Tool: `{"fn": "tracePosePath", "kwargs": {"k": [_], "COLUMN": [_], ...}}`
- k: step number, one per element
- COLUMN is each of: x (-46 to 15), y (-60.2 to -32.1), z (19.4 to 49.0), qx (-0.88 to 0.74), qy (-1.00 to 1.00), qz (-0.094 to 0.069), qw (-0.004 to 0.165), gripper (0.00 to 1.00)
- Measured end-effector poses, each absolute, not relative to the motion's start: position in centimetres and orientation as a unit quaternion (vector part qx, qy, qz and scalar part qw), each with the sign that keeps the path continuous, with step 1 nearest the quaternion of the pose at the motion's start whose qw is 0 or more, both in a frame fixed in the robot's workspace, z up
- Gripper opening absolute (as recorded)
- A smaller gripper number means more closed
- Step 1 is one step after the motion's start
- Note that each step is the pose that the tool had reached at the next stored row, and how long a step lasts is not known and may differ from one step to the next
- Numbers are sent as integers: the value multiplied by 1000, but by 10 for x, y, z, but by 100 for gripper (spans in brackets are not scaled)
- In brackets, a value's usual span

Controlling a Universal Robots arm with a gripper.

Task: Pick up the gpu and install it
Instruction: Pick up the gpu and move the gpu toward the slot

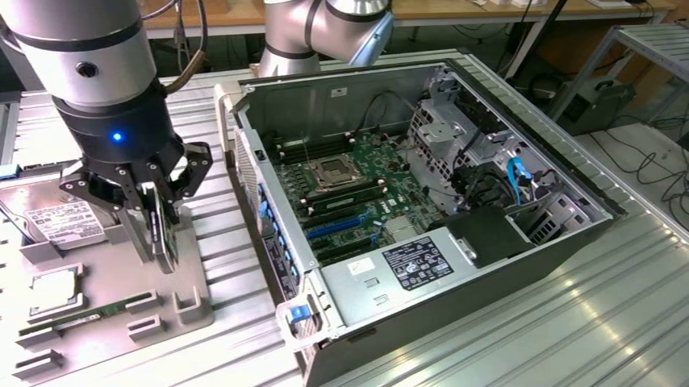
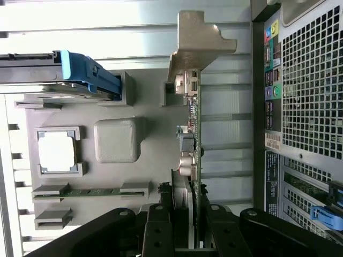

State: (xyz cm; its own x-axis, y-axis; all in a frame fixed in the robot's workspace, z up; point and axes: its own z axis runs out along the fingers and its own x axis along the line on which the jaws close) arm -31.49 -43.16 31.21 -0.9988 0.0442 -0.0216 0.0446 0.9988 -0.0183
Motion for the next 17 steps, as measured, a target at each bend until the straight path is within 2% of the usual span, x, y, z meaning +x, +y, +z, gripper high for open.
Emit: {"fn": "tracePosePath", "kwargs": {"k": [7, 11, 17], "x": [-315, -315, -315], "y": [-432, -432, -431], "z": [317, 317, 326], "qx": [17, 17, 17], "qy": [1000, 999, 999], "qz": [-10, -25, -27], "qw": [11, 11, 11], "gripper": [28, 28, 28]}}
